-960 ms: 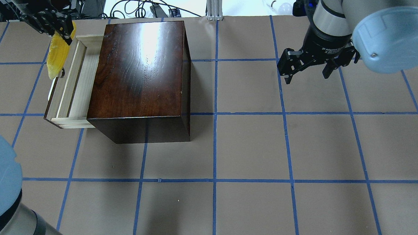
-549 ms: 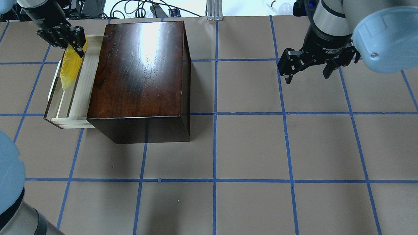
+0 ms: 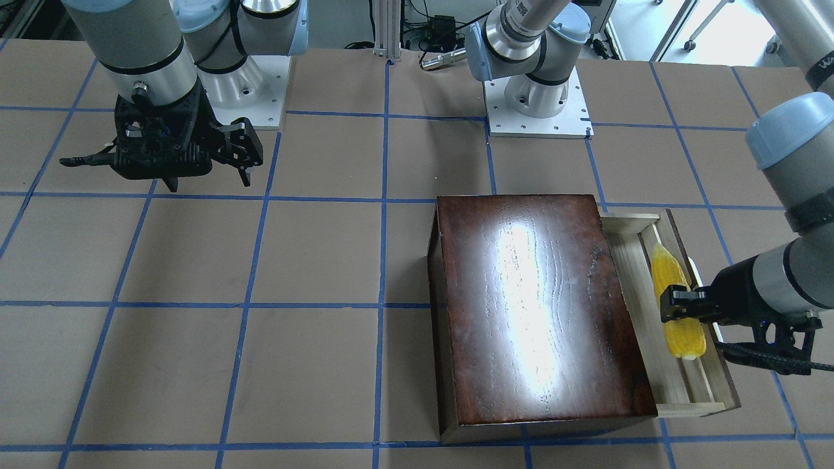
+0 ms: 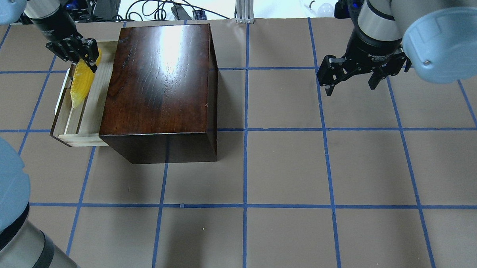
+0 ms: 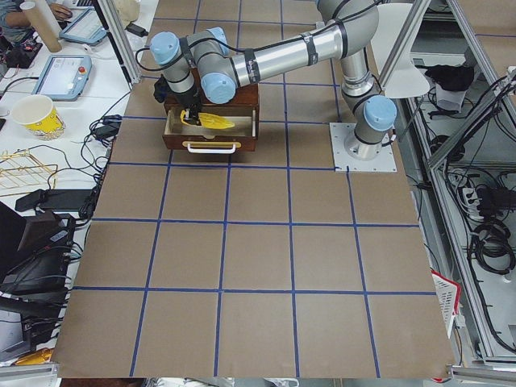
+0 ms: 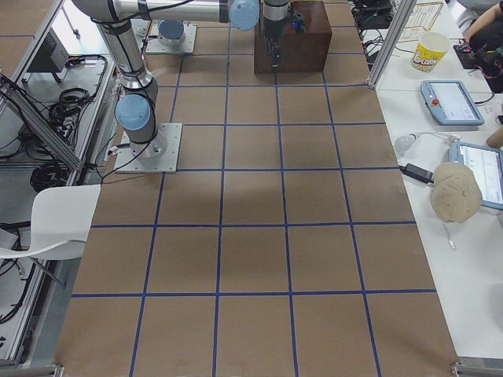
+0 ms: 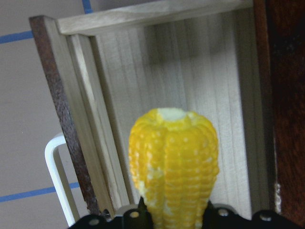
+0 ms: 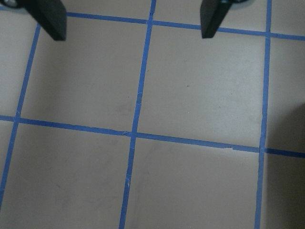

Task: Open drawer and put corn inside
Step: 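Lower the corn into the open drawer and open the left gripper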

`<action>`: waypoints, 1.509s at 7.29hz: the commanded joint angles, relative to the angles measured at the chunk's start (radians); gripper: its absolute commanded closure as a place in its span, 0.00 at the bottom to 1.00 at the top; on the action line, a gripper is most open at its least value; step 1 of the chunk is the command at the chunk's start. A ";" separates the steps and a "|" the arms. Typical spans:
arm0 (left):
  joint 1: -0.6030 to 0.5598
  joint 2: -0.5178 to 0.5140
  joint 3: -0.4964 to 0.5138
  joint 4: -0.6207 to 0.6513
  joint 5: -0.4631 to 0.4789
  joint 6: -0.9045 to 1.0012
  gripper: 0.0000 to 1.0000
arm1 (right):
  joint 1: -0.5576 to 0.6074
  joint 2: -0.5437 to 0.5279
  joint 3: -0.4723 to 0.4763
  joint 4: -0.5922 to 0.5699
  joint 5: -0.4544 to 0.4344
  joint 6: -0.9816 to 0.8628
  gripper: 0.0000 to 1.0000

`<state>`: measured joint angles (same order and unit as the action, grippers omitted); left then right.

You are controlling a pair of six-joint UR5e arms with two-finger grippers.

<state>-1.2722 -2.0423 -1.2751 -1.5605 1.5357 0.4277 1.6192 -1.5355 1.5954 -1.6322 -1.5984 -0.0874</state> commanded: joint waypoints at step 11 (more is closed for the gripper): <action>-0.004 0.046 0.031 -0.036 0.009 -0.066 0.00 | -0.001 0.000 0.000 0.000 0.000 0.000 0.00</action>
<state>-1.2739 -2.0253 -1.2632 -1.5723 1.5420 0.3730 1.6196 -1.5355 1.5953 -1.6322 -1.5984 -0.0875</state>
